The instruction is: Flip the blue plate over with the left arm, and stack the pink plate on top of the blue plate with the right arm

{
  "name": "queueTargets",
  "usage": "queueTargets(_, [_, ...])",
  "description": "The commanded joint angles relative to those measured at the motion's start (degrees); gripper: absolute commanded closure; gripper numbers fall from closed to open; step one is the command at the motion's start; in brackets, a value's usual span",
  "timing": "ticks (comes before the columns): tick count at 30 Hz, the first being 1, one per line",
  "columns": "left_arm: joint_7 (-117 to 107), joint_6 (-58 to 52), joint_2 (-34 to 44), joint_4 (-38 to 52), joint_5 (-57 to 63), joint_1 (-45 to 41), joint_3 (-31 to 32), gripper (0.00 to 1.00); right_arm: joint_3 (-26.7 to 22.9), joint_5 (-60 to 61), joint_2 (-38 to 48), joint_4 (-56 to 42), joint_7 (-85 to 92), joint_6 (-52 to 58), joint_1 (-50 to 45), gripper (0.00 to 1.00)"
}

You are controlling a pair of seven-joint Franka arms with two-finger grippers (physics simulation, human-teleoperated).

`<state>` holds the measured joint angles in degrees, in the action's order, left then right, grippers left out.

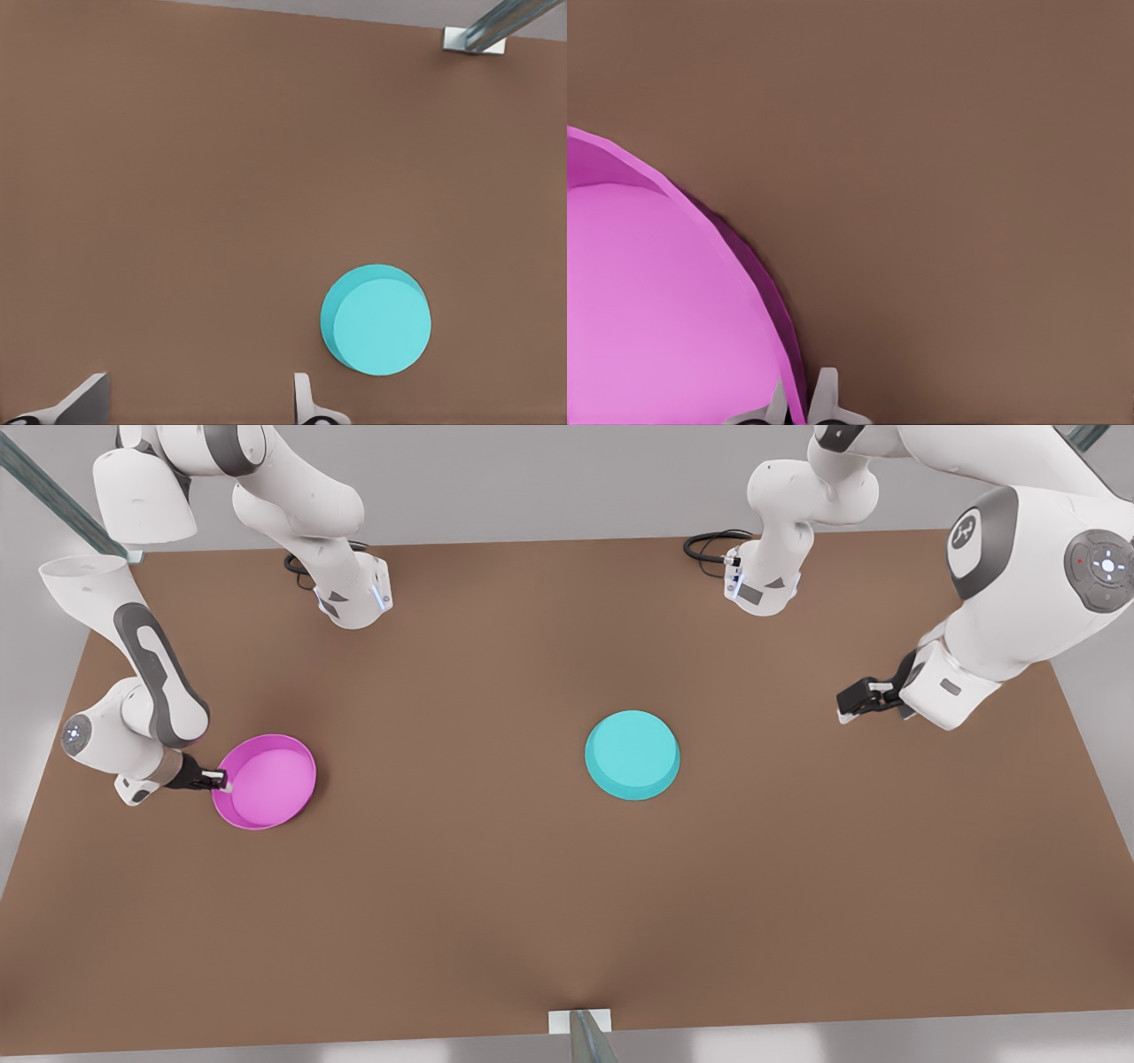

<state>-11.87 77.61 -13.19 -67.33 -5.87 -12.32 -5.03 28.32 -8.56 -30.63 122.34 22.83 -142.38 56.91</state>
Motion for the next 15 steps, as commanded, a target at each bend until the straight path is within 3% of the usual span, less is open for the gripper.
queueTargets(1, [0.00, 0.00, 0.01, 0.00, 0.33, -0.07, 0.11, 0.00, -0.11, -0.93, 0.04, -0.09, -0.68, 0.34, -0.13, 0.79])
queueTargets(7, [-0.09, 0.96, -0.35, 0.44, 0.16, 0.98, -0.24, 0.00, 0.59, -0.84, 1.71, -0.26, -0.50, 6.05, 0.13, 0.79])
queueTargets(15, [-0.09, 2.20, -0.43, 0.44, 1.04, 0.98, -0.24, 0.00, 7.54, -0.14, 1.71, -3.08, -0.85, 18.10, 7.25, 0.79])
